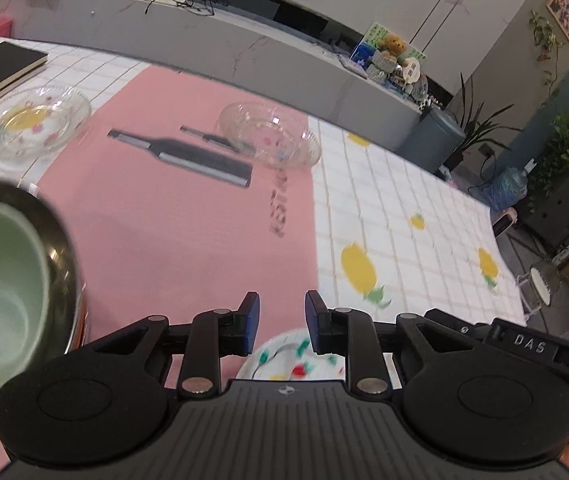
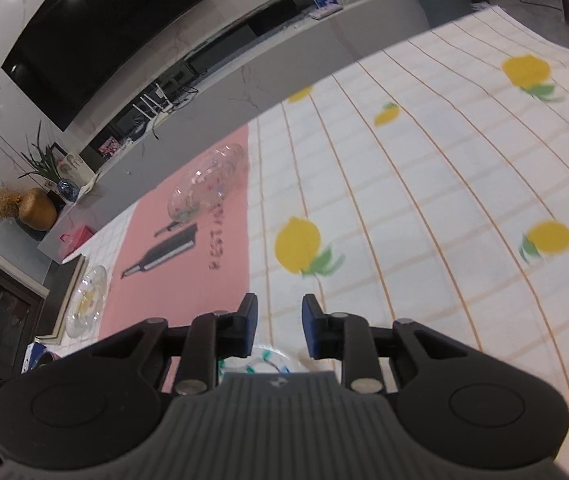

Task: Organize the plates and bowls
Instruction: 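Open the left gripper and move it to the clear glass plate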

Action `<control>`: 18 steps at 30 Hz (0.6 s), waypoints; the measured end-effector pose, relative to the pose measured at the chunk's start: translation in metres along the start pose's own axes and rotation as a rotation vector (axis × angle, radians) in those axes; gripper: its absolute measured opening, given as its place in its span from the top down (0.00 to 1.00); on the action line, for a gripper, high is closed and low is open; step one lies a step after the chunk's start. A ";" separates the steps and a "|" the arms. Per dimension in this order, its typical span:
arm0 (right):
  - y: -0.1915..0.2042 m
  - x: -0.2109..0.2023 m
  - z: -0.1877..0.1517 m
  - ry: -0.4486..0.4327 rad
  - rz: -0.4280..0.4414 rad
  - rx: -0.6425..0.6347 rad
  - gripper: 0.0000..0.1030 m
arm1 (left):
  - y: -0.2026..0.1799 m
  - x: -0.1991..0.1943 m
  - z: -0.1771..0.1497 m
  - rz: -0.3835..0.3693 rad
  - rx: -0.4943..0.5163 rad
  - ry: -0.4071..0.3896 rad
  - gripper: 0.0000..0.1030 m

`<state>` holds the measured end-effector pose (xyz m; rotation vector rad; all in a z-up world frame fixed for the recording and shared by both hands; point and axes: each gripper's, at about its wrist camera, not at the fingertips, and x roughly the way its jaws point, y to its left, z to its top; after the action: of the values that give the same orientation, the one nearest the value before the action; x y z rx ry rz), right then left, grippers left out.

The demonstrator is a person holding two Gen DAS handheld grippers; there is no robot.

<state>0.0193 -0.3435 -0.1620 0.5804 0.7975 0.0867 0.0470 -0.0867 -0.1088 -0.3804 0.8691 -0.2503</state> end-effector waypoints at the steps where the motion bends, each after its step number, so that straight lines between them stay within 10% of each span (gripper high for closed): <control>1: 0.003 0.001 0.004 -0.004 0.003 -0.006 0.76 | -0.002 0.001 0.005 -0.004 0.002 -0.005 0.73; 18: 0.043 0.055 0.071 -0.004 0.000 -0.074 0.76 | -0.013 0.040 0.094 0.020 -0.014 -0.029 0.72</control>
<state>0.1139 -0.3242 -0.1363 0.5107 0.7872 0.1140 0.1440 -0.0924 -0.0759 -0.3873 0.8466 -0.2197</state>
